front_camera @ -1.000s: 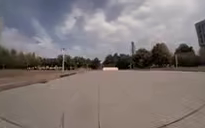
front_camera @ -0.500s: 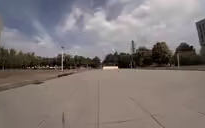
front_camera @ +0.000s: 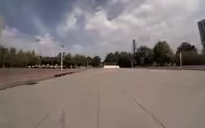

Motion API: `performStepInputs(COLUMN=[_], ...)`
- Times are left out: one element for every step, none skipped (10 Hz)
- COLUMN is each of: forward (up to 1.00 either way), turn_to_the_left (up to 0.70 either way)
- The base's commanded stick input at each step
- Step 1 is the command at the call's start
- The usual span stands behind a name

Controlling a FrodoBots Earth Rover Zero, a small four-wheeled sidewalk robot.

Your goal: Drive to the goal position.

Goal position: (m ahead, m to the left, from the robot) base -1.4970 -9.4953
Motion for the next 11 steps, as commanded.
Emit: performStepInputs(forward=[1.00, 1.00, 1.00, 1.00, 1.00, 1.00, 1.00, 1.00, 1.00, 1.00, 1.00], turn_to_the_left=[0.00, 0.00, 0.00, 0.00, 0.00, 0.00, 0.00, 0.00, 0.00, 0.00, 0.00])
